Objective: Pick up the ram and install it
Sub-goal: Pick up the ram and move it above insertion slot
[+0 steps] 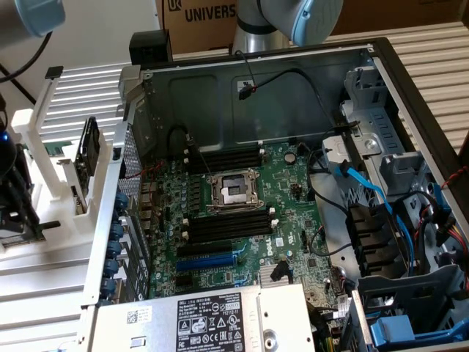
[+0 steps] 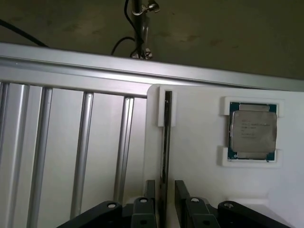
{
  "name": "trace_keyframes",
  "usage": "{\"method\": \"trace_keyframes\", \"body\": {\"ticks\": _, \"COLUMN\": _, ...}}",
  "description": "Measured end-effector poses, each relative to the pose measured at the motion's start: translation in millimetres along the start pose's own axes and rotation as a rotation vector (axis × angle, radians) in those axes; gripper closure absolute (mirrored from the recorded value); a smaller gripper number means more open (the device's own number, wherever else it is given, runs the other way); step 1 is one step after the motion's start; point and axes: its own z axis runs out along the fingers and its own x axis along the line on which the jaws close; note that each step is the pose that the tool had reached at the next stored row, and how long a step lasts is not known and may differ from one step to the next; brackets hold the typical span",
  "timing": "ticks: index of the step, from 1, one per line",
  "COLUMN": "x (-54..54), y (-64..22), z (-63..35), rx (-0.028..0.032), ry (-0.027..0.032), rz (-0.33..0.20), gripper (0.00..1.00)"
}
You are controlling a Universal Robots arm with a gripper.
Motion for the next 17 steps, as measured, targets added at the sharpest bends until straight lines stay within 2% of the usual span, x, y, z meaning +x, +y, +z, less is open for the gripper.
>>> {"method": "trace_keyframes", "body": {"ticks": 12, "x": -1.1, "y": 0.4, "z": 0.7, "rx": -0.0008, "ry": -0.0005, "rz": 0.000, "gripper": 0.69}}
{"method": "trace_keyframes", "body": {"ticks": 13, "x": -1.1, "y": 0.4, "z": 0.7, "rx": -0.0009, "ry": -0.0004, "rz": 0.000, "gripper": 0.72}}
{"method": "trace_keyframes", "body": {"ticks": 14, "x": -1.1, "y": 0.4, "z": 0.7, "rx": -0.0008, "ry": -0.0004, "rz": 0.000, "gripper": 0.78}}
{"method": "trace_keyframes", "body": {"ticks": 17, "x": -1.1, "y": 0.4, "z": 0.7, "rx": -0.0008, "ry": -0.0005, "rz": 0.000, "gripper": 0.84}}
